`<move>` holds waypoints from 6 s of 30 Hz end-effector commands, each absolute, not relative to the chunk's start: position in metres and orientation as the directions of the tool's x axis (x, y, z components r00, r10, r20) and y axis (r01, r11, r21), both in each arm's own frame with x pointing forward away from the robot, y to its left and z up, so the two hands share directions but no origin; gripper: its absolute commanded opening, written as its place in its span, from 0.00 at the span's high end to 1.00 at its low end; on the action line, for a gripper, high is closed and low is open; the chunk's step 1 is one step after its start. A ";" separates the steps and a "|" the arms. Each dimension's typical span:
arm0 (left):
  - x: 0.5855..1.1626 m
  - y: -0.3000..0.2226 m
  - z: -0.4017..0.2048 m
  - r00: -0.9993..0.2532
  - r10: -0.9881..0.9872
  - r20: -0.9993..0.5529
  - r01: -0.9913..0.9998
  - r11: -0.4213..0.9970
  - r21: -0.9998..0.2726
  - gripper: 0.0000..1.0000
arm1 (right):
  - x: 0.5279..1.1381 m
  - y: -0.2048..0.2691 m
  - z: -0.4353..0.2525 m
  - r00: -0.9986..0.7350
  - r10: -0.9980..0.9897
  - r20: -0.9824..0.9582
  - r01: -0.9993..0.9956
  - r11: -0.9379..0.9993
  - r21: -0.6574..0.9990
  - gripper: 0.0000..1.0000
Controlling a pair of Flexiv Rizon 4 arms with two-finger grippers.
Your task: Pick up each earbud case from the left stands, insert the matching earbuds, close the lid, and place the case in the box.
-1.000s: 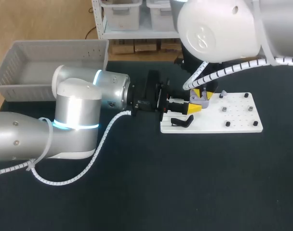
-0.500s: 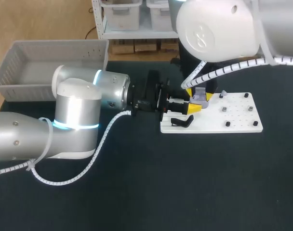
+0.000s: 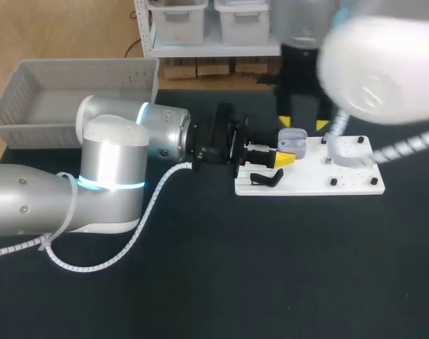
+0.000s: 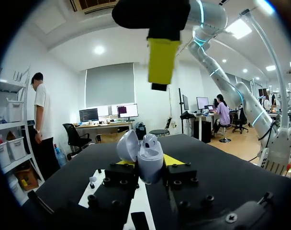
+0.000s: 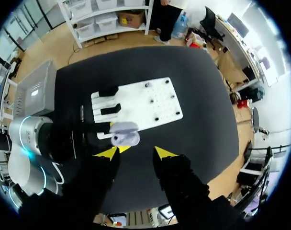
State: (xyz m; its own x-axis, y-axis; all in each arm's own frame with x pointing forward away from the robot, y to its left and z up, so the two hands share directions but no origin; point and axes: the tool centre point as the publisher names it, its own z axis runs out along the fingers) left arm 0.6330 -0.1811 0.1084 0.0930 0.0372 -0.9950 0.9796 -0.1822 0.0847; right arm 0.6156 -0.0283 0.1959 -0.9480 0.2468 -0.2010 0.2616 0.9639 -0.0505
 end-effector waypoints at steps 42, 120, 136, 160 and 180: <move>0.631 -0.181 0.108 0.096 0.035 -0.995 0.980 -0.176 0.088 1.00 | 0.733 -0.111 0.049 -0.986 0.137 -0.094 0.120 0.978 0.169 0.40; 0.631 -0.181 0.108 0.096 0.035 -0.995 0.980 -0.176 0.088 1.00 | 0.755 -0.119 0.019 -0.992 0.106 -0.062 0.089 0.971 0.222 1.00; 0.631 -0.181 0.108 0.096 0.035 -0.995 0.980 -0.176 0.088 1.00 | 0.727 -0.117 0.099 -0.984 0.073 -0.164 0.033 0.972 0.232 1.00; 0.631 -0.181 0.108 0.096 0.035 -0.995 0.980 -0.176 0.088 1.00 | 0.635 -0.060 0.205 -0.948 -0.299 -0.112 -0.316 0.929 0.191 1.00; 0.631 -0.181 0.108 0.096 0.035 -0.995 0.980 -0.176 0.088 1.00 | 0.607 -0.020 0.172 -0.914 -0.403 -0.050 -0.406 0.913 0.043 1.00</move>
State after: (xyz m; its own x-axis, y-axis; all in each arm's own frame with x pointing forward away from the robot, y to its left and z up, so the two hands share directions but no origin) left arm 0.6330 -0.1811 0.1085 0.0928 0.0374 -0.9950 0.9796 -0.1821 0.0845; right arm 0.6064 -0.0254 0.1746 -0.9126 -0.4058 -0.0501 -0.4083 0.9111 0.0574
